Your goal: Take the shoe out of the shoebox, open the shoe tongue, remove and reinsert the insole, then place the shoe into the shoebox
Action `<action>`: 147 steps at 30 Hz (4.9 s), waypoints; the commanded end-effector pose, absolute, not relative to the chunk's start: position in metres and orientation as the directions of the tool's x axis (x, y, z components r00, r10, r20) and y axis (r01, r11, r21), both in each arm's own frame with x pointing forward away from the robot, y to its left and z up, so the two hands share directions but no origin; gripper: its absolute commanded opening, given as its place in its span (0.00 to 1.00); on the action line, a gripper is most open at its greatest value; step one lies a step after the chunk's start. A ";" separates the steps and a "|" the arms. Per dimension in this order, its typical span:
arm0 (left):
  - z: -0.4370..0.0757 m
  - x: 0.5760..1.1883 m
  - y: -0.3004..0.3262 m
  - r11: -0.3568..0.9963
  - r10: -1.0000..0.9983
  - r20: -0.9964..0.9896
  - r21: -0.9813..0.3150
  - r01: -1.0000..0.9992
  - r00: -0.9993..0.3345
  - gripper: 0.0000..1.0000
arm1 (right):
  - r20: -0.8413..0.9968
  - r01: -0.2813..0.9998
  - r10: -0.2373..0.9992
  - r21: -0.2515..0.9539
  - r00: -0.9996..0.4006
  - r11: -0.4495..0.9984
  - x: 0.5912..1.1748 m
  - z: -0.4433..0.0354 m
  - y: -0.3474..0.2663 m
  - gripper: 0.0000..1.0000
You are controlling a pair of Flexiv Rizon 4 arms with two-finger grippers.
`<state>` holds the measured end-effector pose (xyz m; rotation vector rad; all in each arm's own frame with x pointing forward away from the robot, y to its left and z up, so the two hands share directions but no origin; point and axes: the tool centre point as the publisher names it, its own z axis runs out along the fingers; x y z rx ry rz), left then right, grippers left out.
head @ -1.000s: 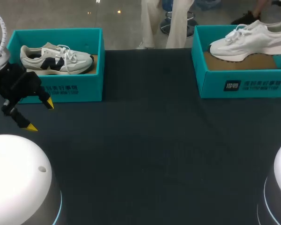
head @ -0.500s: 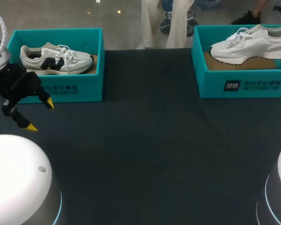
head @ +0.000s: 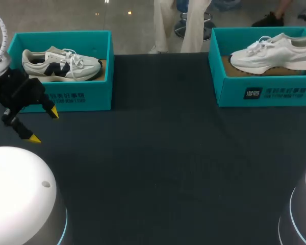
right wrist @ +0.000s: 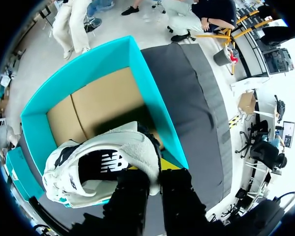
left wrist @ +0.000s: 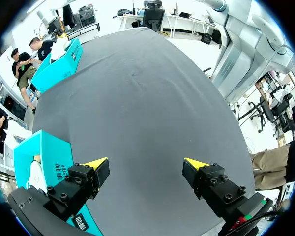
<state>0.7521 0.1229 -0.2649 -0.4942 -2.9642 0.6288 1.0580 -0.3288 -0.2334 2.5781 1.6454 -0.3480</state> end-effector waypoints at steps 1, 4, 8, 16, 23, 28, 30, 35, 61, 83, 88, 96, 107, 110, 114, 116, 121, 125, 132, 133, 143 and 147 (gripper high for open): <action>-0.265 0.752 0.123 0.865 0.325 0.003 -0.406 0.296 -0.946 1.00 | -0.214 0.897 0.887 -0.084 0.409 -0.434 1.060 -0.244 -0.333 0.00; -0.265 0.752 0.123 0.865 0.325 0.003 -0.406 0.296 -0.946 1.00 | -0.219 0.894 0.885 -0.091 0.411 -0.438 1.059 -0.252 -0.336 0.00; -0.265 0.752 0.123 0.865 0.325 0.003 -0.406 0.296 -0.946 1.00 | -0.216 0.891 0.883 -0.099 0.416 -0.444 1.059 -0.260 -0.340 0.00; -0.265 0.752 0.123 0.865 0.325 0.003 -0.406 0.296 -0.946 1.00 | -0.199 0.888 0.886 -0.116 0.419 -0.446 1.062 -0.279 -0.343 0.00; -0.265 0.752 0.123 0.865 0.325 0.003 -0.406 0.296 -0.946 1.00 | -0.193 0.888 0.891 -0.136 0.412 -0.440 1.065 -0.305 -0.345 0.00; -0.265 0.752 0.123 0.865 0.325 0.003 -0.406 0.296 -0.946 1.00 | -0.187 0.886 0.891 -0.145 0.413 -0.441 1.065 -0.320 -0.346 0.00; -0.265 0.752 0.123 0.865 0.325 0.003 -0.406 0.296 -0.946 1.00 | -0.186 0.885 0.891 -0.147 0.413 -0.441 1.065 -0.325 -0.345 0.00; -0.265 0.752 0.123 0.865 0.325 0.003 -0.406 0.296 -0.946 1.00 | -0.169 0.881 0.891 -0.159 0.421 -0.446 1.061 -0.338 -0.342 0.00; -0.265 0.752 0.123 0.865 0.325 0.003 -0.406 0.296 -0.946 1.00 | -0.160 0.852 0.867 -0.169 0.472 -0.495 1.037 -0.352 -0.328 0.00; -0.265 0.752 0.123 0.865 0.325 0.003 -0.406 0.296 -0.946 1.00 | -0.202 0.893 0.895 -0.136 0.399 -0.429 1.049 -0.342 -0.331 0.00; -0.265 0.752 0.123 0.865 0.325 0.003 -0.406 0.296 -0.946 1.00 | -0.203 0.894 0.896 -0.136 0.395 -0.426 1.047 -0.343 -0.329 0.00; -0.265 0.752 0.123 0.865 0.325 0.003 -0.406 0.296 -0.946 1.00 | -0.197 0.893 0.896 -0.140 0.398 -0.428 1.043 -0.341 -0.329 0.47; -0.265 0.752 0.123 0.865 0.325 0.003 -0.406 0.296 -0.946 1.00 | -0.189 0.909 0.896 -0.040 0.401 -0.415 1.045 -0.289 -0.326 0.87; -0.265 0.752 0.123 0.865 0.325 0.003 -0.406 0.296 -0.946 1.00 | -0.180 0.915 0.901 -0.015 0.395 -0.404 1.047 -0.268 -0.321 1.00; -0.265 0.752 0.123 0.865 0.325 0.003 -0.406 0.296 -0.946 1.00 | -0.169 0.921 0.908 0.011 0.385 -0.388 1.045 -0.243 -0.310 1.00; -0.265 0.752 0.123 0.865 0.325 0.003 -0.406 0.296 -0.946 1.00 | -0.157 0.930 0.918 0.027 0.366 -0.366 1.041 -0.231 -0.299 1.00; -0.265 0.752 0.123 0.865 0.325 0.003 -0.406 0.296 -0.946 1.00 | -0.133 0.944 0.934 0.036 0.330 -0.329 1.031 -0.214 -0.271 1.00; -0.265 0.752 0.123 0.865 0.325 0.003 -0.406 0.296 -0.946 1.00 | -0.138 0.949 0.940 -0.002 0.312 -0.316 1.029 -0.214 -0.260 1.00; -0.265 0.752 0.123 0.865 0.325 0.003 -0.406 0.296 -0.946 1.00 | -0.138 0.949 0.940 -0.002 0.312 -0.316 1.029 -0.214 -0.260 1.00; -0.256 0.762 0.129 0.866 0.306 -0.042 -0.403 0.296 -0.951 1.00 | -0.138 0.949 0.940 -0.002 0.312 -0.316 1.029 -0.214 -0.260 1.00; -0.212 0.853 0.189 0.890 0.290 -0.201 -0.302 0.341 -0.936 1.00 | -0.138 0.949 0.940 -0.002 0.312 -0.316 1.029 -0.214 -0.260 1.00; -0.211 0.879 0.209 0.900 0.297 -0.175 -0.277 0.336 -0.939 1.00 | -0.138 0.949 0.940 -0.002 0.312 -0.316 1.029 -0.214 -0.260 1.00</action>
